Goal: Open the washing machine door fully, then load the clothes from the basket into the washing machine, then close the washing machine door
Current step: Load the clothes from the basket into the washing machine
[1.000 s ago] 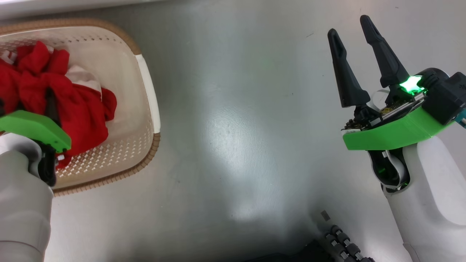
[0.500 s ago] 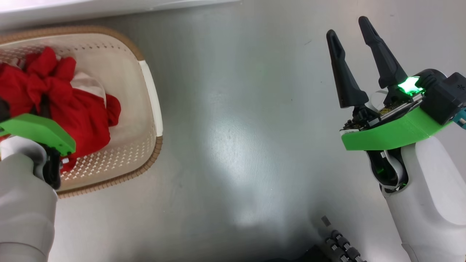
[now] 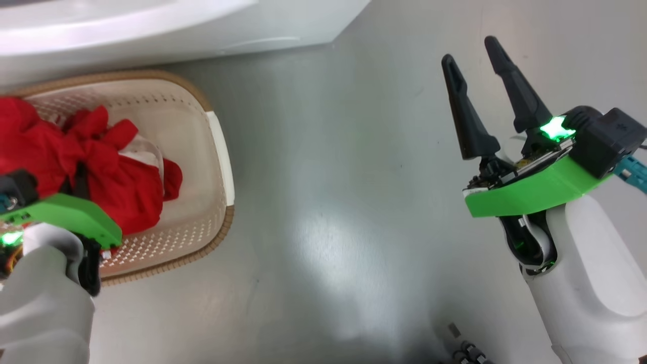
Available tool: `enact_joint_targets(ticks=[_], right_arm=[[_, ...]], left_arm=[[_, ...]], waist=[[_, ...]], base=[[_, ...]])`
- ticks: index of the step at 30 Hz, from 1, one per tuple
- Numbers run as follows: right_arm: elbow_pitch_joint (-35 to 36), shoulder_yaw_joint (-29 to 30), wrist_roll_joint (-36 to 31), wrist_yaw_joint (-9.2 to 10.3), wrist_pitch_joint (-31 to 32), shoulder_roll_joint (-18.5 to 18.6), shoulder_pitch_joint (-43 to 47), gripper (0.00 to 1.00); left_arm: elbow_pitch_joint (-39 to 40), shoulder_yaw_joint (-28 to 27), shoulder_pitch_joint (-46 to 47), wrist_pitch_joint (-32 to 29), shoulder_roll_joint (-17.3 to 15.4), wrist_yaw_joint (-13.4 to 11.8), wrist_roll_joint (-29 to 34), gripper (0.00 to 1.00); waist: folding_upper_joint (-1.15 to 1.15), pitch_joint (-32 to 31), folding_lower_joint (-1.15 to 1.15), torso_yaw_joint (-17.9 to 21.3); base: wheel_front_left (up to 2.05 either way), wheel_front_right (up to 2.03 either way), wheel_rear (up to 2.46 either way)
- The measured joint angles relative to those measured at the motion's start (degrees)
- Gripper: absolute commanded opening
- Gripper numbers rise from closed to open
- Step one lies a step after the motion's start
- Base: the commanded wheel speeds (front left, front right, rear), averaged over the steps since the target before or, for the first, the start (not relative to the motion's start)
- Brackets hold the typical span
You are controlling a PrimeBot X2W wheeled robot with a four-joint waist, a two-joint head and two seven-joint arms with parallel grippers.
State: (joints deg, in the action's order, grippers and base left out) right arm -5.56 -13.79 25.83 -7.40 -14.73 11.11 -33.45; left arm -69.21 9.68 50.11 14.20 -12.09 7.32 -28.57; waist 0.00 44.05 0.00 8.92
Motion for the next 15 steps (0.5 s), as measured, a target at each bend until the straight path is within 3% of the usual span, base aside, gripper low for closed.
enact_joint_targets(ticks=[15], right_arm=[[-2.3, -0.3, 1.3, 0.00, 0.0, 0.0, 3.4, 1.00]], left_arm=[[11.1, -0.4, -10.3, 0.0, -0.5, 0.0, -1.4, 0.00]], waist=[[0.00, -8.9, 0.00, -1.2]], base=[[0.00, 0.00, 0.00]])
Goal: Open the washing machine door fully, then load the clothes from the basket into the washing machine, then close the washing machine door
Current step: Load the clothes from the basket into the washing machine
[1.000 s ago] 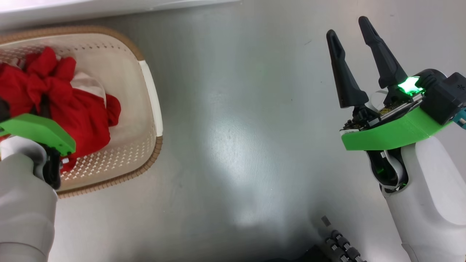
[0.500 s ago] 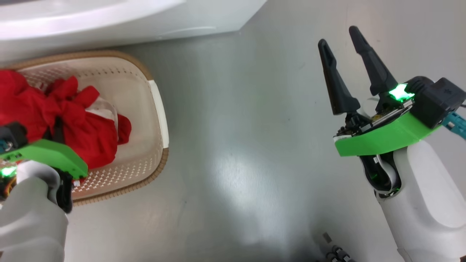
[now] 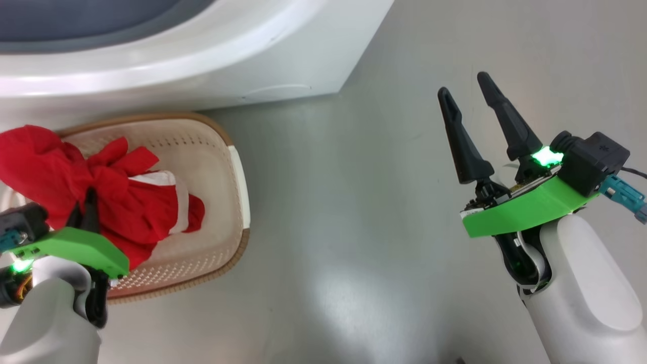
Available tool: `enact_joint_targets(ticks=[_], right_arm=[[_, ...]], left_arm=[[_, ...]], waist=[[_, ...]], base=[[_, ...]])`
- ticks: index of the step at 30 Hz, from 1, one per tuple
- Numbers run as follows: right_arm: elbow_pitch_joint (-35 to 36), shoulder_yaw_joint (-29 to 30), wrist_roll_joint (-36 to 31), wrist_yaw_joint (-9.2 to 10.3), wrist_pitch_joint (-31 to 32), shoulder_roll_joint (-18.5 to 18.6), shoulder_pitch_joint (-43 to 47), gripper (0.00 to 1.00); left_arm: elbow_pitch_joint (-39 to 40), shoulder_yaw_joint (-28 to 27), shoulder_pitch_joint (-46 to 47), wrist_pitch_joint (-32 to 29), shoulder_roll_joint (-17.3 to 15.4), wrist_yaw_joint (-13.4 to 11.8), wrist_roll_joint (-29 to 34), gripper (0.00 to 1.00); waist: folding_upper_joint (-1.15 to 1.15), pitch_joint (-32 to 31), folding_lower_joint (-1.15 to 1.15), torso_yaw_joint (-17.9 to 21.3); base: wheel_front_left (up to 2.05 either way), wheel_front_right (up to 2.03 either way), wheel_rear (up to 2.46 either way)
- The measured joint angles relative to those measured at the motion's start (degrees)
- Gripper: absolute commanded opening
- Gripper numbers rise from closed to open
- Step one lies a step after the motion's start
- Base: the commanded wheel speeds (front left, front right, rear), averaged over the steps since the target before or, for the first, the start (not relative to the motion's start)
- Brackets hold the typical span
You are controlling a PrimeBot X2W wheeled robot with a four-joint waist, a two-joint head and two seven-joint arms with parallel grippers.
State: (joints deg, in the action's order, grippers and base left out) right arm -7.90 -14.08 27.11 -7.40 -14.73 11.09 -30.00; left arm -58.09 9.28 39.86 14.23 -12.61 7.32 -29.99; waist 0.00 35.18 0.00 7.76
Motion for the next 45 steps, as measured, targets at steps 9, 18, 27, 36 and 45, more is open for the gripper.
enact_joint_targets(ticks=[9, 18, 27, 36, 45], right_arm=[[-1.1, -0.1, 0.9, 0.00, 0.0, 0.0, 2.1, 1.00], [-2.0, -0.4, 1.8, 0.00, 0.0, 0.8, 4.3, 1.00], [-2.9, -0.4, 2.3, 0.00, 0.0, 1.7, 7.3, 1.00], [-3.4, -0.7, 2.3, 0.00, 0.0, 1.9, 10.0, 1.00], [-3.8, -0.4, 3.1, 0.00, 0.0, 2.1, 12.9, 1.00]], left_arm=[[8.8, -0.9, -6.5, 0.1, 0.0, 0.0, 0.0, 0.00], [15.5, -1.7, -12.2, 0.1, 0.4, 0.0, 0.3, 0.00], [25.3, -2.6, -18.3, 0.1, 1.8, 0.0, 3.0, 0.00], [35.8, -4.6, -25.2, 0.1, 2.7, 0.0, 6.4, 0.00], [44.8, -5.2, -31.0, 0.1, 3.9, -0.6, 8.3, 0.00]], waist=[[0.00, -5.7, 0.00, -1.1], [0.00, -10.7, 0.00, -2.1], [0.00, -16.6, 0.00, -3.1], [0.00, -21.9, 0.00, -3.7], [0.00, -25.9, 0.00, -4.1]], base=[[0.00, 0.00, 0.00], [0.00, 0.00, 0.00], [0.00, 0.00, 0.00], [0.00, 0.00, 0.00], [0.00, 0.00, 0.00]])
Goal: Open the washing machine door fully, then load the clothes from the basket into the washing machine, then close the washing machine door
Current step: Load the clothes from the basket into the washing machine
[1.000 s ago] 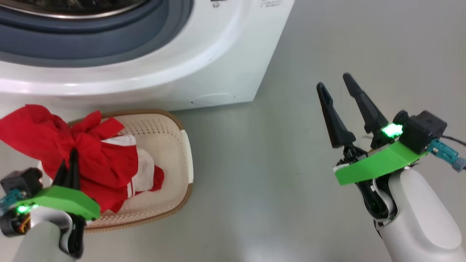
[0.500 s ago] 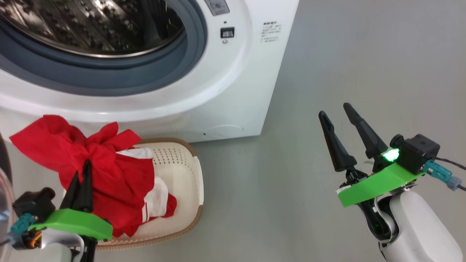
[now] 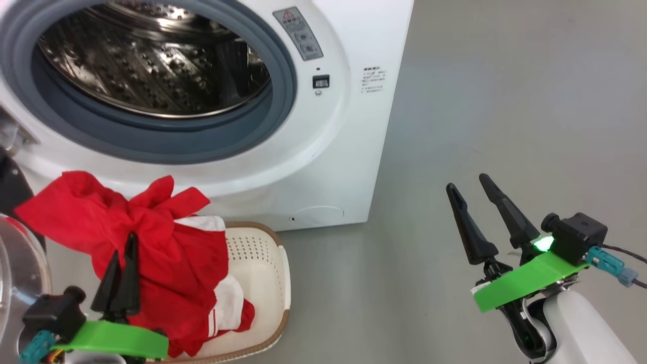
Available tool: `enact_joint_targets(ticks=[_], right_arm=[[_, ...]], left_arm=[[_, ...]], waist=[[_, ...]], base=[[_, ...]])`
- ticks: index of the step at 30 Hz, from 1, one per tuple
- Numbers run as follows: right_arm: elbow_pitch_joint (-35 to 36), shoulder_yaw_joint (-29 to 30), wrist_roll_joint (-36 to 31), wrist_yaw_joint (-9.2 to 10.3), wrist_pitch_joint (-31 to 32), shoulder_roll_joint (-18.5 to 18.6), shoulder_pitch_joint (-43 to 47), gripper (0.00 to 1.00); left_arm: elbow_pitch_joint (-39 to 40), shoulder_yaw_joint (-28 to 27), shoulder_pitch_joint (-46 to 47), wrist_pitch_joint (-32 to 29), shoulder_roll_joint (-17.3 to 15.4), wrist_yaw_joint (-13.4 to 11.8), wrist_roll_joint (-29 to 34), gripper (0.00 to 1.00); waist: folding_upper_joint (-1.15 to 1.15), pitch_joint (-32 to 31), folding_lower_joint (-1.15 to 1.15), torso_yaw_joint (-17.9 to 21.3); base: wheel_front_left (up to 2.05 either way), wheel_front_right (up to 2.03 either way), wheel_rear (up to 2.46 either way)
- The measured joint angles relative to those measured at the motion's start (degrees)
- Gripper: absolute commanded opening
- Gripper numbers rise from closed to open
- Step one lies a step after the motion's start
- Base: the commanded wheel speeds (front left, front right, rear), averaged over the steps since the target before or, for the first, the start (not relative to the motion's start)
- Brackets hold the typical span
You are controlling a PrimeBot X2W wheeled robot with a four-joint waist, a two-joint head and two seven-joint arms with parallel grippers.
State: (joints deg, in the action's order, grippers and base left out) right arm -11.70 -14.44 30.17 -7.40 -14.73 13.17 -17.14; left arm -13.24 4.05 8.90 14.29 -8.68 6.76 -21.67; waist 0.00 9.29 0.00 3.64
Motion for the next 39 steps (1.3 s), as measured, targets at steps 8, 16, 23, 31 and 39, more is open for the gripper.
enact_joint_targets(ticks=[8, 16, 23, 31, 39], right_arm=[[-0.2, 0.1, 0.2, 0.00, 0.0, 0.5, 1.2, 1.00], [-0.1, 0.4, 0.2, 0.00, 0.0, 0.9, 2.2, 1.00], [-0.1, 0.6, 0.2, 0.00, 0.0, 1.4, 2.2, 1.00], [-0.1, 0.6, 0.2, 0.00, 0.0, 1.6, 2.2, 1.00], [-0.1, 0.5, 0.2, 0.00, 0.0, 1.7, 2.2, 1.00]], left_arm=[[5.0, -0.1, -4.4, 0.0, 0.8, -1.5, 0.0, 0.00], [9.4, 0.2, -5.2, -0.4, 0.9, -2.1, 0.0, 0.00], [10.9, 0.6, -6.4, -0.7, 0.9, -2.7, 0.0, 0.00], [11.5, 1.2, -6.4, -0.9, 0.8, -3.1, 0.0, 0.00], [11.7, 1.5, -6.4, -0.9, 0.6, -3.5, 0.0, 0.00]], waist=[[0.00, -3.1, 0.00, -0.2], [0.00, -3.4, 0.00, -0.8], [0.00, -3.8, 0.00, -0.8], [0.00, -4.0, 0.00, -0.6], [0.00, -3.9, 0.00, -0.7]], base=[[0.00, 0.00, 0.00], [0.00, 0.00, 0.00], [0.00, 0.00, 0.00], [0.00, 0.00, 0.00], [0.00, 0.00, 0.00]])
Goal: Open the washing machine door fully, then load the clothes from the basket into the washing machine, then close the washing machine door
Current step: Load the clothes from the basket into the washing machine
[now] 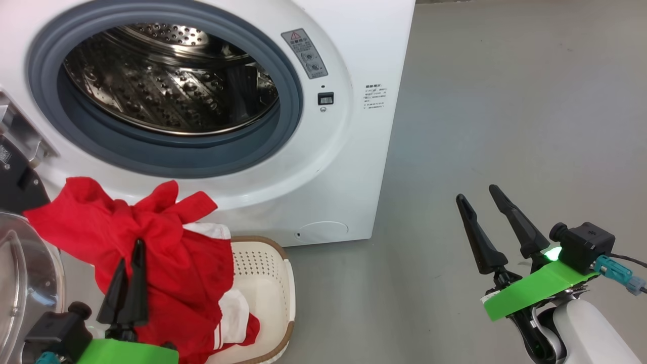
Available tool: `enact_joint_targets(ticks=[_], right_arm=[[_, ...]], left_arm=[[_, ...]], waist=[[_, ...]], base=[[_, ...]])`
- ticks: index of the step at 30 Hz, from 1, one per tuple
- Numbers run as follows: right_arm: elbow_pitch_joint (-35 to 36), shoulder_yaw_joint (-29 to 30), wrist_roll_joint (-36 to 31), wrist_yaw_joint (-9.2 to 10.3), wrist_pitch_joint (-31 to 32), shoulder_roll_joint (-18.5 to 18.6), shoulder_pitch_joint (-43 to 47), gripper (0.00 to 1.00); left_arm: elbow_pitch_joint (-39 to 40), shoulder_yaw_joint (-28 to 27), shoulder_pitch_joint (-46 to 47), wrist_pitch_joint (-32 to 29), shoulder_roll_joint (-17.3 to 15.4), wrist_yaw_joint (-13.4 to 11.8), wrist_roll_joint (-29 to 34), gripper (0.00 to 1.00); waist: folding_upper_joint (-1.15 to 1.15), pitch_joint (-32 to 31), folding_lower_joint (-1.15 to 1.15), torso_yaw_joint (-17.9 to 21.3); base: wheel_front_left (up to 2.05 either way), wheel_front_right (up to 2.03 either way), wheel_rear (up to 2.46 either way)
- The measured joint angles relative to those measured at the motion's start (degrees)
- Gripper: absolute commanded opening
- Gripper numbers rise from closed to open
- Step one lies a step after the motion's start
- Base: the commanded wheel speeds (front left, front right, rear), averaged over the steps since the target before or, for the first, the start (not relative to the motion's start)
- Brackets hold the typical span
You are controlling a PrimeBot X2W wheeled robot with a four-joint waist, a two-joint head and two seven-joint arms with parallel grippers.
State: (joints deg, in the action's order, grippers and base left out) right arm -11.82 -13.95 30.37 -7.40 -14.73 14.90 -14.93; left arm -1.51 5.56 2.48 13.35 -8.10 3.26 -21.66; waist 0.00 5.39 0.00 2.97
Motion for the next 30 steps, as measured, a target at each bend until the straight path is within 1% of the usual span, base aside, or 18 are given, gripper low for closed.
enact_joint_targets(ticks=[8, 13, 21, 30], right_arm=[[0.2, 0.0, 0.0, 0.00, 0.0, 0.0, 0.0, 1.00], [0.6, 0.1, -0.2, 0.00, 0.0, 0.0, 0.0, 1.00], [1.4, 0.2, -0.3, 0.00, 0.0, -0.5, -1.0, 1.00], [2.7, 0.6, -1.1, 0.00, 0.0, -1.3, -4.5, 1.00]], left_arm=[[0.0, 0.6, 0.5, -0.2, -0.3, -0.1, 0.0, 0.00], [-0.4, 1.0, 3.6, -0.7, -1.1, 0.0, 0.4, 0.00], [-5.0, 1.8, 15.0, -1.4, -2.5, 0.6, 0.9, 0.00], [-15.9, 1.7, 29.4, -1.7, -3.6, 1.6, 0.8, 0.00]], waist=[[0.00, 1.1, 0.00, -0.1], [0.00, 2.4, 0.00, 0.0], [0.00, 6.2, 0.00, 0.5], [0.00, 12.5, 0.00, 1.6]], base=[[0.00, 0.00, 0.00], [0.00, 0.00, 0.00], [0.00, 0.00, 0.00], [0.00, 0.00, 0.00]])
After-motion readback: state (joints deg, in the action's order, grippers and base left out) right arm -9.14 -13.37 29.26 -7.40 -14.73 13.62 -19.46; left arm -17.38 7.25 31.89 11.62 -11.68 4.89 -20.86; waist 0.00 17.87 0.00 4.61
